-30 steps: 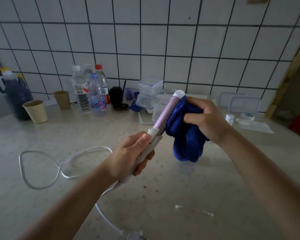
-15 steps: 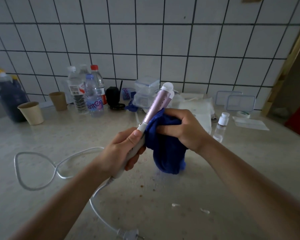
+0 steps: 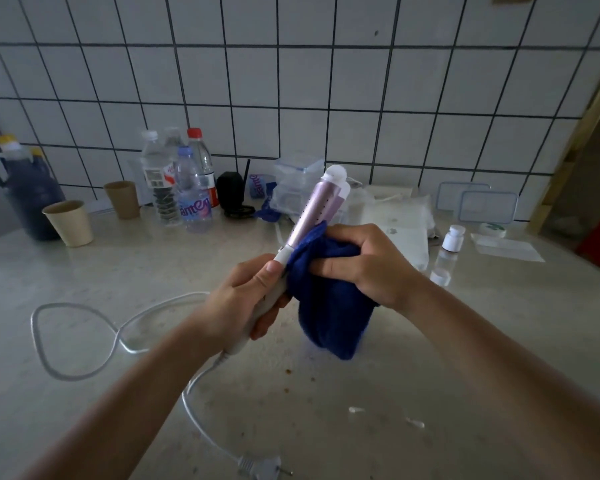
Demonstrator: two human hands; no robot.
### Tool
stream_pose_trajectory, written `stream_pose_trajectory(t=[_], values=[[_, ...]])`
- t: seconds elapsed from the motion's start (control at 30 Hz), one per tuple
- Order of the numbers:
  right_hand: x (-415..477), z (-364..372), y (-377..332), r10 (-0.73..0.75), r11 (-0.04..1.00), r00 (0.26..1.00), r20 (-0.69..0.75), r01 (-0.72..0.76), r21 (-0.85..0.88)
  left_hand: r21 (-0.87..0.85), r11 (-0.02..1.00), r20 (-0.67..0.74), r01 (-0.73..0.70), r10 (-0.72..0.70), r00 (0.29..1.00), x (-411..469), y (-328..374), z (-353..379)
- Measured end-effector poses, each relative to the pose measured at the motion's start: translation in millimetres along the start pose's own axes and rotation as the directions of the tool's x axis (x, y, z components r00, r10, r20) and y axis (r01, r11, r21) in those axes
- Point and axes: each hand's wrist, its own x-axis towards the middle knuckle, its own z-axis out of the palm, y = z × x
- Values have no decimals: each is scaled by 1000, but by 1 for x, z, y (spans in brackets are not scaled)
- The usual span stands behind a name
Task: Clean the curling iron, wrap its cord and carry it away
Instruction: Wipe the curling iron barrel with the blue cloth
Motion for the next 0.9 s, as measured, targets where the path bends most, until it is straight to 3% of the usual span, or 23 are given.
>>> stream_pose_trajectory(t=[0.1, 0.17, 0.27, 0.33, 0.47, 0.57, 0.63, 0.73, 0.9], values=[[-2, -7, -2, -62, 998, 996, -67, 62, 0, -52, 999, 17, 15, -14, 1000, 2, 0, 3], [0, -8, -2, -115, 993, 969, -218, 115, -10, -59, 998, 26, 14, -13, 1000, 3, 1, -1], [6, -24, -1, -108, 988, 836, -539, 151, 36, -135, 989, 20, 64, -62, 998, 4, 1, -9], [5, -40, -2, -77, 989, 786, -613, 138, 52, -226, 970, 9, 88, -88, 996, 5, 1, -10], [3, -35, 0, -107, 987, 849, -517, 154, 48, -536, 836, 60, 115, -98, 993, 6, 0, -15], [6, -21, 3, -150, 983, 882, -447, 182, 29, -809, 522, 284, 271, -56, 957, 5, -1, -23], [5, -17, 4, -153, 982, 892, -424, 184, 32, -869, 381, 339, 315, -3, 941, 4, -1, -26], [3, -14, 6, -138, 985, 900, -413, 170, 42, -887, 324, 364, 330, 48, 930, 4, -2, -28], [4, -11, 9, -113, 989, 916, -385, 139, 40, -876, 318, 405, 362, 79, 911, 5, -5, -27]])
